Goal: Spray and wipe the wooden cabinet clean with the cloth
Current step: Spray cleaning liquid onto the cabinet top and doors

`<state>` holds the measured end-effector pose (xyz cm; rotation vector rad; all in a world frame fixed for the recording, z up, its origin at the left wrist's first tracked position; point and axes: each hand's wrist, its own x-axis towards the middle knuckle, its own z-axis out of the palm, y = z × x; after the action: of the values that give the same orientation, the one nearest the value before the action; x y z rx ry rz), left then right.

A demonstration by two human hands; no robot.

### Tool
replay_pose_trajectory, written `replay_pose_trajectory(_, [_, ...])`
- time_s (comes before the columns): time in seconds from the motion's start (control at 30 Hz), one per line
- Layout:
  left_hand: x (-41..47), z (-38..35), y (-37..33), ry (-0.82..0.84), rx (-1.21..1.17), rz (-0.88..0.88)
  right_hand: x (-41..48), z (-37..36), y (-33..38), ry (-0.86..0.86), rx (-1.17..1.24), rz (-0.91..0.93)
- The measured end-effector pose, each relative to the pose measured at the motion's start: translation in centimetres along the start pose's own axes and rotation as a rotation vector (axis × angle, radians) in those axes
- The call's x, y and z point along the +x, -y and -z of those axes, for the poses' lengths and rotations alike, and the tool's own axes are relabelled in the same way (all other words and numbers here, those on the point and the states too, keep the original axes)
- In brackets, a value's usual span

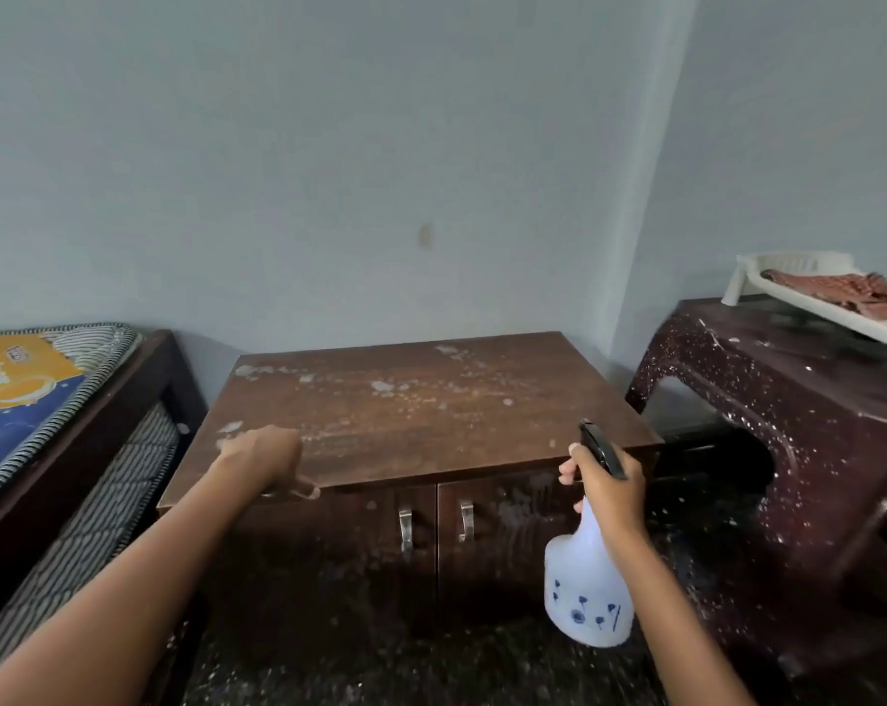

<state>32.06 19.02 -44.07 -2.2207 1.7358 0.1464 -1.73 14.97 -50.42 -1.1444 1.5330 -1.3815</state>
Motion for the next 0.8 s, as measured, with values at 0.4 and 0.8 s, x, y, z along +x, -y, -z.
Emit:
replay_pose_trajectory(0.4, [-3.2,-6.3,0.9,-0.116,0.053,-0.039,-8.8,-0.1,-8.9,0.15,-0.032,-0.015])
replay_pose_trajectory(0.8, [-3.3,-7.7,0.8,-0.123,-0.069,-0.021,-10.0,-1.4,-8.5,0.186,-0.062,0.019])
